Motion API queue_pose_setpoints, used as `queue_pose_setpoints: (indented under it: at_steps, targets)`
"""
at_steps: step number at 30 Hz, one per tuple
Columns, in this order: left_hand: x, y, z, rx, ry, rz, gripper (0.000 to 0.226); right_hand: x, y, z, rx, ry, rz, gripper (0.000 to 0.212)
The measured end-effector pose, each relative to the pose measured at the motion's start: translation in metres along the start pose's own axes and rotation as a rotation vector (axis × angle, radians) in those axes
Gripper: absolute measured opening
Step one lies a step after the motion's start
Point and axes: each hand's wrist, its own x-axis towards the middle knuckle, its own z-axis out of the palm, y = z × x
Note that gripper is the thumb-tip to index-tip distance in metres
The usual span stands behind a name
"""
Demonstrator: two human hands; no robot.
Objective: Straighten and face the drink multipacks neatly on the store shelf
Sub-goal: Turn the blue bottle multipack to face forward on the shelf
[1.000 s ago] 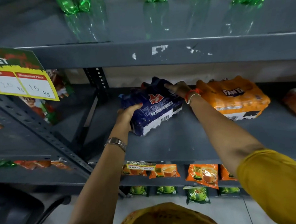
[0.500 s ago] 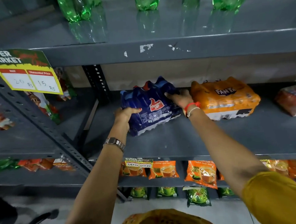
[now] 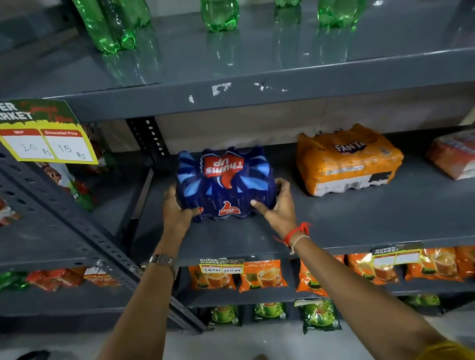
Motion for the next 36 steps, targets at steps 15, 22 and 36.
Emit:
queue_pose_setpoints:
  at_steps: [15,22,36]
  targets:
    - [-0.051,0.003,0.028,-0.082,0.392,0.187,0.042,0.031,-0.018,-0.027,0.355,0.076,0.203,0.028]
    - [-0.087,0.027,0.085,-0.216,0.308,0.073,0.043,0.085,-0.062,-0.015,0.173,-0.205,0.308,0.042]
    - [-0.087,0.028,0.113,-0.193,-0.062,-0.078,0.121,0.037,-0.039,-0.005,0.327,-0.145,0.276,0.040]
